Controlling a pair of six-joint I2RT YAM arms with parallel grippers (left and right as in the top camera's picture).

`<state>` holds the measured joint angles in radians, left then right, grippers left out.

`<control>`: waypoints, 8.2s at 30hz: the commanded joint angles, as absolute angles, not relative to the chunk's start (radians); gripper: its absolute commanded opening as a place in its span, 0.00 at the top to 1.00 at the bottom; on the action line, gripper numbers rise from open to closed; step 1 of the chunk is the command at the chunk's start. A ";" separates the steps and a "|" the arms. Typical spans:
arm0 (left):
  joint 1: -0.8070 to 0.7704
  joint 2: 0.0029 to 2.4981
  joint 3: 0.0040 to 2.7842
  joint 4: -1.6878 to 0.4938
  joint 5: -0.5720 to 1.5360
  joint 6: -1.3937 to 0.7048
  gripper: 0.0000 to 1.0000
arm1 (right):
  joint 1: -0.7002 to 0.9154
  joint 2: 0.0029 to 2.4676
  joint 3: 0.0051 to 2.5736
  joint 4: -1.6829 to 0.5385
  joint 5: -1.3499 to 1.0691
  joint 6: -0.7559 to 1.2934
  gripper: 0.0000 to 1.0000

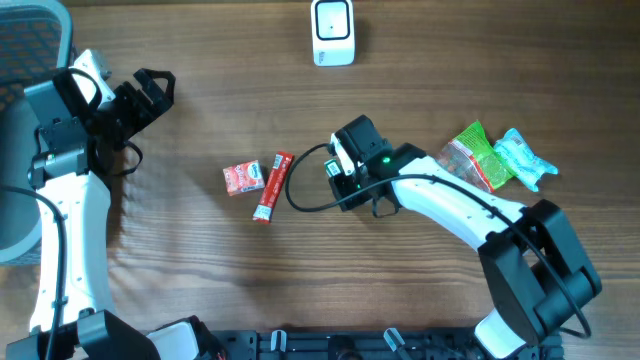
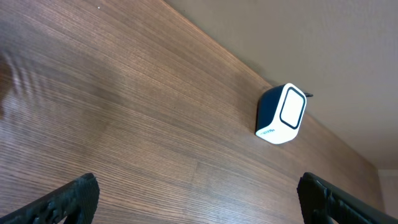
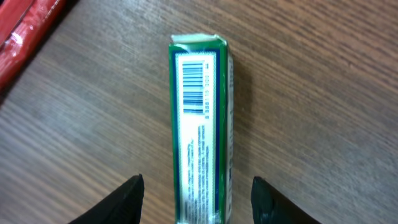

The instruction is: Scan the item barcode

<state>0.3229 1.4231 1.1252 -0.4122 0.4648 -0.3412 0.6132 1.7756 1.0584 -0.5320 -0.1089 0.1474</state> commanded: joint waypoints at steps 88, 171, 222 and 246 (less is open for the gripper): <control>0.326 1.423 1.128 -0.410 0.470 -0.318 0.00 | 0.400 1.874 2.038 -1.185 -0.488 0.159 0.78; 0.326 1.423 1.128 -0.410 0.470 -0.318 0.00 | 0.675 2.006 1.697 -0.910 -0.137 0.542 0.00; 0.326 1.423 1.128 -0.410 0.469 -0.318 0.00 | 0.556 2.267 1.694 -1.216 -0.078 0.287 0.96; 0.326 1.423 1.128 -0.410 0.470 -0.318 0.00 | 0.808 1.847 1.522 -1.039 0.411 0.331 0.96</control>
